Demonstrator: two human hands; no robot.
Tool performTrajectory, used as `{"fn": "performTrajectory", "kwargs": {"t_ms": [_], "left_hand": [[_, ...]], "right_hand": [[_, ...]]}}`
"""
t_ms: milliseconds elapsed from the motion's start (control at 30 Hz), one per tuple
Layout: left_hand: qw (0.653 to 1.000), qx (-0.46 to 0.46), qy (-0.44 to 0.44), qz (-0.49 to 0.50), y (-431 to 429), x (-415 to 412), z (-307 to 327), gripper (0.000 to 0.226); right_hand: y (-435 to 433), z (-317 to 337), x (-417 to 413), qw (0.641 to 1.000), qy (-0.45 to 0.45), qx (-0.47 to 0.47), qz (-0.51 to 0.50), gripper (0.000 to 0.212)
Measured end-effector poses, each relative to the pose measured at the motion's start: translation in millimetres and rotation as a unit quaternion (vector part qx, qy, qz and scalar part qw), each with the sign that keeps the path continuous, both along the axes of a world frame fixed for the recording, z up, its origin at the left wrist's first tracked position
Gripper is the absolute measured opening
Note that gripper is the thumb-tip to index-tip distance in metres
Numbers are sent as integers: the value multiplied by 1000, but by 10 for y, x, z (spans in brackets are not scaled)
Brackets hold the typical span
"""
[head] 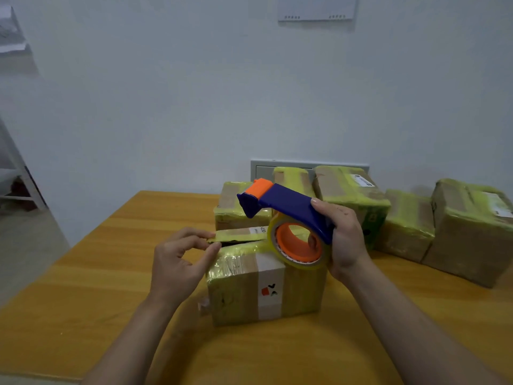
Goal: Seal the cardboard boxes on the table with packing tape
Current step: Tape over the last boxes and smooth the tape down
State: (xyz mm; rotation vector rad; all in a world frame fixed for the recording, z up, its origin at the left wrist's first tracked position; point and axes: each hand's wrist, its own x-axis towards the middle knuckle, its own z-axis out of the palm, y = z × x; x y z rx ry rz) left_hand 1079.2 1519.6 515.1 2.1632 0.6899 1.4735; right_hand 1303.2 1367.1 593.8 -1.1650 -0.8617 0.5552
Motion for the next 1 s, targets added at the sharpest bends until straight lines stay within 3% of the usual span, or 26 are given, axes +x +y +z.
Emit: {"fn": "performTrajectory", "kwargs": {"t_ms": [133, 200, 267, 333, 467, 633, 700, 833, 900, 1000], "left_hand": [[998, 31, -17, 59, -28, 111, 62, 44], [997, -7, -28, 65, -25, 127, 44, 53], [990, -129, -52, 29, 4, 136, 22, 41], [958, -270, -82, -43, 12, 161, 33, 33], [916, -379, -85, -98, 86, 197, 87, 36], [947, -299, 5, -120, 151, 154, 167, 23], [957, -260, 25, -128, 100, 130, 172, 13], [957, -250, 108, -98, 107, 134, 342, 33], [955, -256, 133, -72, 118, 165, 505, 35], [933, -345, 82, -58, 96, 207, 678, 22]], "right_hand": [[76, 77, 62, 999, -26, -33, 19, 39], [115, 111, 117, 997, -46, -48, 32, 45], [152, 157, 158, 995, -68, -58, 50, 38], [207, 204, 202, 992, -80, -71, 66, 32], [345, 377, 315, 979, -126, -94, 133, 30], [541, 433, 379, 960, -189, -100, 182, 50], [598, 364, 363, 950, -218, -118, 191, 48], [673, 332, 389, 941, -241, -138, 195, 37], [702, 356, 395, 935, -255, -143, 200, 37], [726, 338, 391, 930, -262, -147, 212, 36]]}}
